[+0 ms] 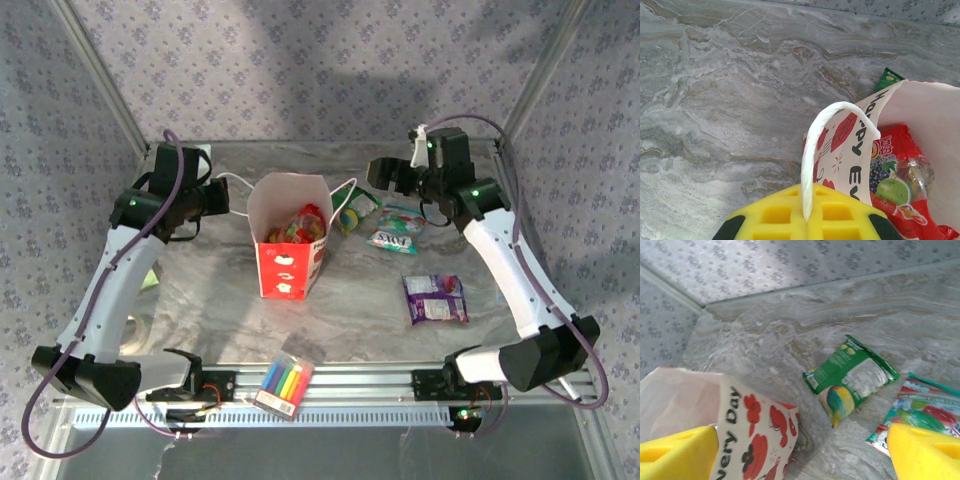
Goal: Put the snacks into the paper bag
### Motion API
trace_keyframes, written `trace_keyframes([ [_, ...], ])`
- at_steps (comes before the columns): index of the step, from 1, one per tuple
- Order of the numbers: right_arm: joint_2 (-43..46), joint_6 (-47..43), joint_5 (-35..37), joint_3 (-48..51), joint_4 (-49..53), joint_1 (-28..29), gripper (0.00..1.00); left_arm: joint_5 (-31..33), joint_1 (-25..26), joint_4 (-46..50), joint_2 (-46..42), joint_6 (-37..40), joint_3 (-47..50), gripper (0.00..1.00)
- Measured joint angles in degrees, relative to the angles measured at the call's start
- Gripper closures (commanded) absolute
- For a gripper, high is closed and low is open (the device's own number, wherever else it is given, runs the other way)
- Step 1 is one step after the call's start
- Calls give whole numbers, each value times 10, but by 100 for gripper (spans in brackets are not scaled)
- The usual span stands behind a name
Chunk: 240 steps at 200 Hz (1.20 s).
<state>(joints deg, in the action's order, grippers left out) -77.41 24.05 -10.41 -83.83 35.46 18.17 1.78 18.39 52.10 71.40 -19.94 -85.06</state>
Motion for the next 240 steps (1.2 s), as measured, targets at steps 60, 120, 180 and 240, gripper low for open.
trace_keyframes([
  [60, -70, 41, -24, 33, -32, -56, 5, 0, 0, 0, 0, 7, 2, 99],
  [120, -191, 67, -82, 18, -59, -56, 5, 0, 0, -2, 7, 11, 2, 99],
  [180, -295, 73, -100, -44, -57, -24, 3, 0, -4, -10, 19, 21, 2, 98],
  [240, -350, 82, -99, -75, -47, 11, 0, -7, -16, -13, 24, 31, 2, 97],
])
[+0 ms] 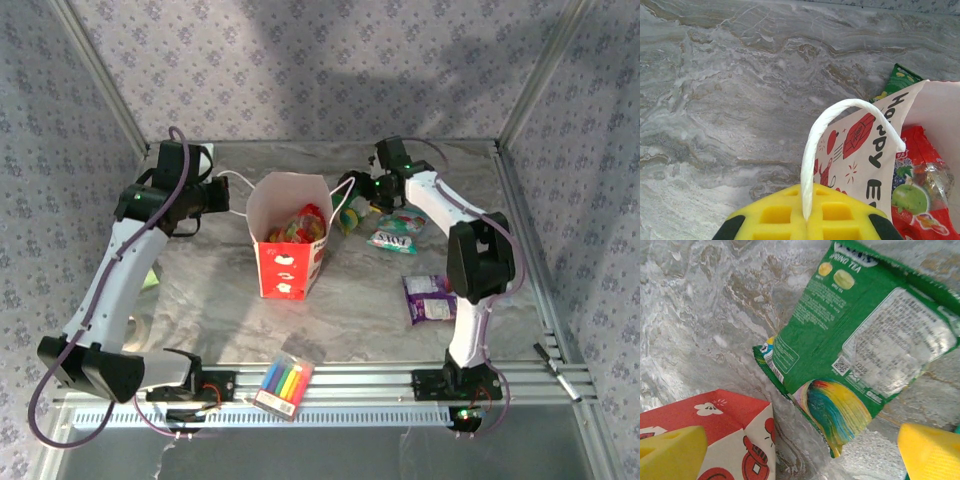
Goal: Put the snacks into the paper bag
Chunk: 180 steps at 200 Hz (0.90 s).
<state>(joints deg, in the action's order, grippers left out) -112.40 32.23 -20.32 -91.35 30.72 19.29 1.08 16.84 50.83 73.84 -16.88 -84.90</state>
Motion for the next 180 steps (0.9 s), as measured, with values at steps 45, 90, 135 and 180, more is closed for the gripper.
trace_keyframes([
  [45, -38, 21, 21, -33, 24, 22, 0, -6, -6, 0, 7, 10, 0, 96],
  [90, -80, 60, 53, -81, 61, 40, 0, -17, -14, -2, 6, 14, 7, 96],
  [135, -110, 104, 87, -109, 103, 49, 0, -27, -19, -4, 6, 19, 16, 95],
  [180, -113, 125, 99, -109, 115, 60, 0, -35, -24, -9, 7, 21, 18, 95],
])
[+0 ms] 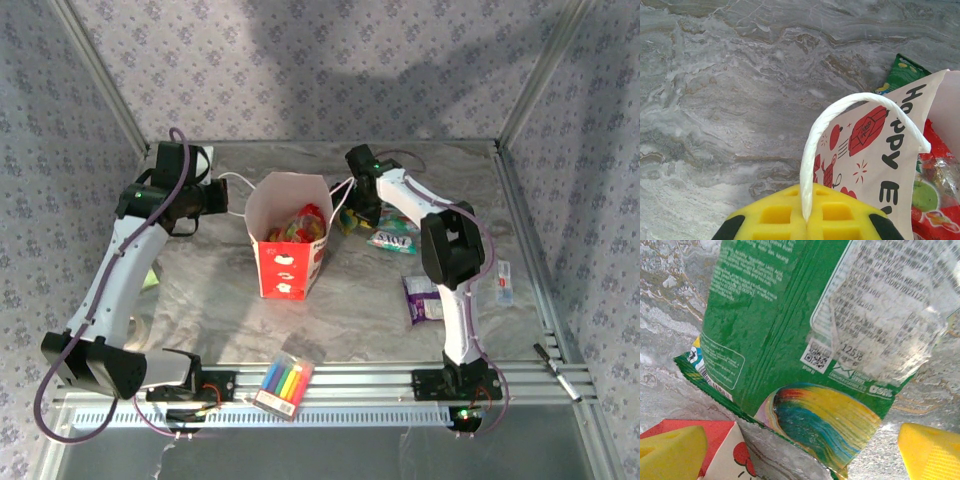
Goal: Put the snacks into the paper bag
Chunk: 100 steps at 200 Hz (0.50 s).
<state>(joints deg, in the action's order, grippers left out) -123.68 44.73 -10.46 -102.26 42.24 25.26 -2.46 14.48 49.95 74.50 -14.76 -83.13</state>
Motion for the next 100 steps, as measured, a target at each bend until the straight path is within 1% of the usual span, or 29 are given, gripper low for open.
trace_keyframes([
  [64, -9, 12, -9, 2, 0, 12, 0, -11, -2, -5, 5, 2, 1, 95],
  [100, -9, 14, -9, 21, -8, 13, 0, -12, -2, -5, 6, 2, 1, 95],
])
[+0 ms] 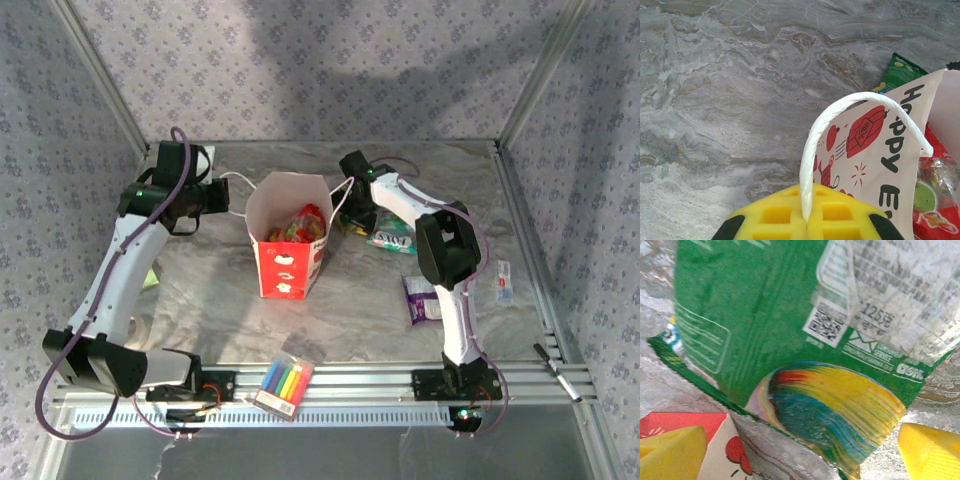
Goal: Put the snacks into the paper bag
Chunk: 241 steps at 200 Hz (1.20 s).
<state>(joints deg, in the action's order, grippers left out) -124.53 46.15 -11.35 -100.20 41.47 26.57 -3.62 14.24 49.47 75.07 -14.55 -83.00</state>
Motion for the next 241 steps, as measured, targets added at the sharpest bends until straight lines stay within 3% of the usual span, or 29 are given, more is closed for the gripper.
trace_keyframes([
  [134, 7, 19, -28, 52, -65, -4, 0, -10, 0, 0, 1, 0, 0, 95],
  [241, 10, 40, -56, 66, -165, -8, 16, -17, 0, 0, 12, -1, -1, 95],
])
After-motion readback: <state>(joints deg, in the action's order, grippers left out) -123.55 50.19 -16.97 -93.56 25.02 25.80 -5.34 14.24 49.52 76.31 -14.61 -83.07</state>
